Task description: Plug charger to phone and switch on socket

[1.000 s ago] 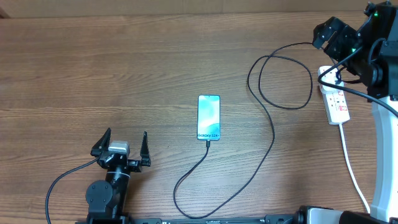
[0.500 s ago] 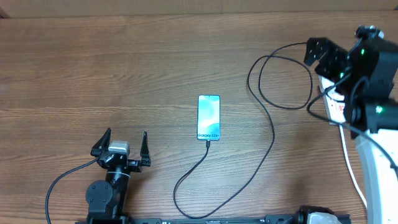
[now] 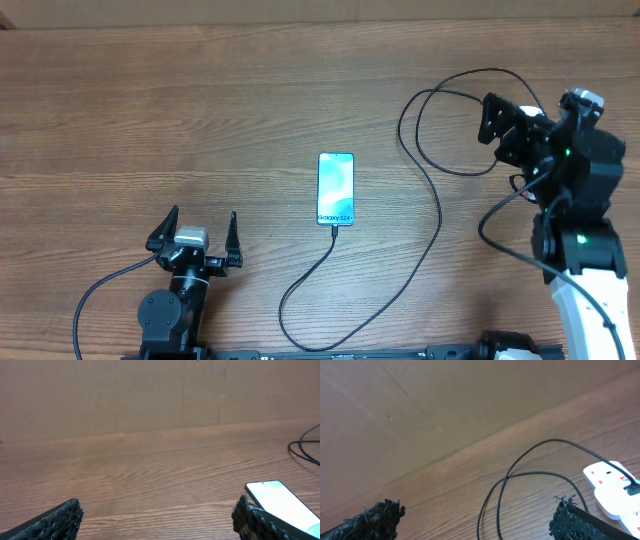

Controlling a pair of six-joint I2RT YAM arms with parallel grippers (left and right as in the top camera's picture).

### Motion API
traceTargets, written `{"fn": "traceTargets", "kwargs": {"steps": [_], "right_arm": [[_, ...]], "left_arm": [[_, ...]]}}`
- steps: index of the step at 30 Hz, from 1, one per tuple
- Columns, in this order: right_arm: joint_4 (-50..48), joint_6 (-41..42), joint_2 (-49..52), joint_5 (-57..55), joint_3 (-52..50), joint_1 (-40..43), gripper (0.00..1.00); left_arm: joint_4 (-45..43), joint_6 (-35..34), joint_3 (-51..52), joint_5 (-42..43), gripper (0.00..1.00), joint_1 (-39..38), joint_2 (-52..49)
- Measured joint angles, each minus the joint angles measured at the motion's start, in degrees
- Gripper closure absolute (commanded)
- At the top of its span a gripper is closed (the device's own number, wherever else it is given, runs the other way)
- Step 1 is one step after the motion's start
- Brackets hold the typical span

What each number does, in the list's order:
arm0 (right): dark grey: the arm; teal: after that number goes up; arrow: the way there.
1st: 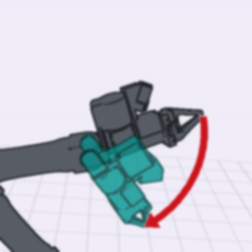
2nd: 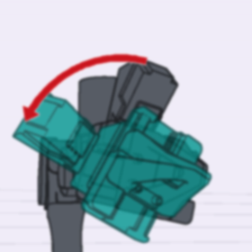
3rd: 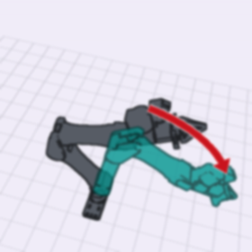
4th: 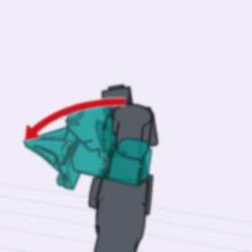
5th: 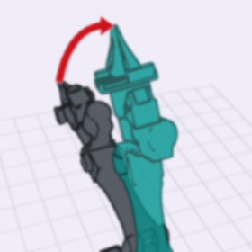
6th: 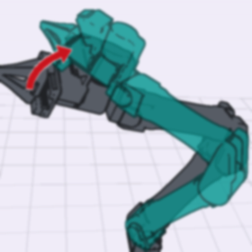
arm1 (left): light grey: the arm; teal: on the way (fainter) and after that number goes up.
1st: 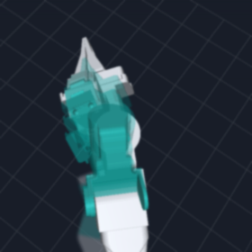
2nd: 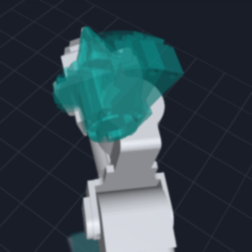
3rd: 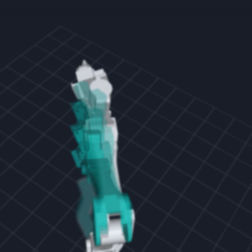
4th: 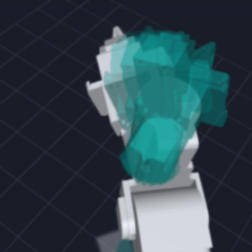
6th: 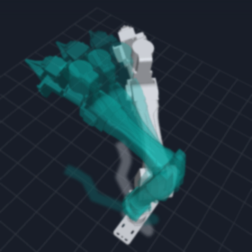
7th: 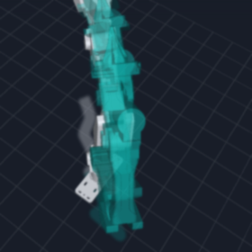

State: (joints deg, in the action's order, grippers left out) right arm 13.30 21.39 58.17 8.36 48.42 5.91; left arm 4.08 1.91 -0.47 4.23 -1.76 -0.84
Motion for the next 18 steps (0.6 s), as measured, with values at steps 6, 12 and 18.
{"fn": "traceTargets", "kwargs": {"steps": [6, 12, 18], "right_arm": [[-0.9, -0.85, -6.62, 0.22, -3.19, 0.0, 0.0], [-5.79, -1.09, -13.62, 0.24, -8.11, 0.0, 0.0], [-12.52, -1.27, -19.56, 0.24, -17.03, -0.02, 0.0]], "left_arm": [[0.02, 0.0, 0.0, 0.0, 0.01, 0.0, 0.0], [0.0, 0.0, 0.0, 0.0, 0.01, 0.0, 0.0], [0.0, 0.0, 0.0, 0.0, 0.01, 0.0, 0.0]]}}
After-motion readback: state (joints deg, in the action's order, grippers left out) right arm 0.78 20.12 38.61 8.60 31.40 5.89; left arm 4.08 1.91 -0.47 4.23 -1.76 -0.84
